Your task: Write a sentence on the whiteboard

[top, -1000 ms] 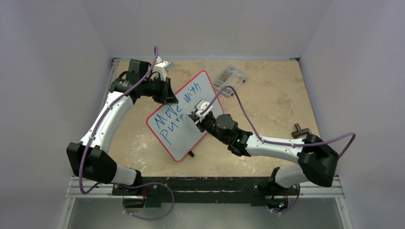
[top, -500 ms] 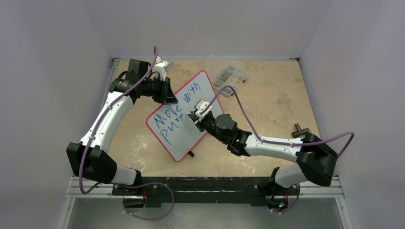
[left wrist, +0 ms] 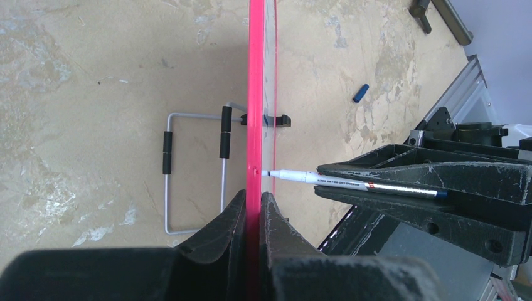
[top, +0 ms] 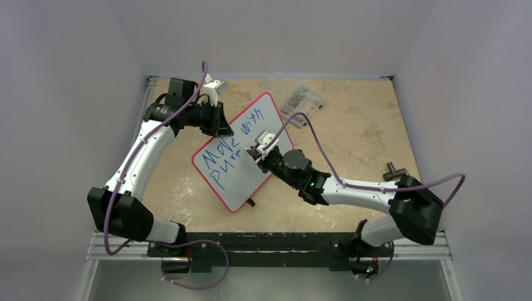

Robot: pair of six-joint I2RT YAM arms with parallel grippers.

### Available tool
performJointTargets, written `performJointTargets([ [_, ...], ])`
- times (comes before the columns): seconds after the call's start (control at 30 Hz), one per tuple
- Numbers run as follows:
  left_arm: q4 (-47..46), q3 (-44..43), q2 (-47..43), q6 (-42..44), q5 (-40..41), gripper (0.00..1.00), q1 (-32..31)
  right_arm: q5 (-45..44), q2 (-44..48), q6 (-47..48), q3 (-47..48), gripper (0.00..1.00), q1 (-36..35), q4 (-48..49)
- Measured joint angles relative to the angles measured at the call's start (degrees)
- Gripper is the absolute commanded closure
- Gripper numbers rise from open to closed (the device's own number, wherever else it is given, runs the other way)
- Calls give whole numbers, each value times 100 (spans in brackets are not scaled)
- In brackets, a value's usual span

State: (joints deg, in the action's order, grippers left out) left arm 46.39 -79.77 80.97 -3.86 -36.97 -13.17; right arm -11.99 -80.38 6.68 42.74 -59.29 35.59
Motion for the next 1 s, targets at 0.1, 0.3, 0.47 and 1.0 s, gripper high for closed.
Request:
performJointTargets([
  [0.1, 0, 0, 0, 0, 2, 100, 0, 11, 0, -2, 0, 100, 2, 0],
  [0.3, 0, 0, 0, 0, 7, 100, 0, 94, 2, -24, 0, 100, 11, 17],
  [0.47, 0, 0, 0, 0, 4, 100, 0, 131, 7, -46, -15, 100, 11, 42],
  [1.0, -2, 0, 2, 0, -4, 100, 0, 291, 94, -116, -289, 100, 9, 33],
])
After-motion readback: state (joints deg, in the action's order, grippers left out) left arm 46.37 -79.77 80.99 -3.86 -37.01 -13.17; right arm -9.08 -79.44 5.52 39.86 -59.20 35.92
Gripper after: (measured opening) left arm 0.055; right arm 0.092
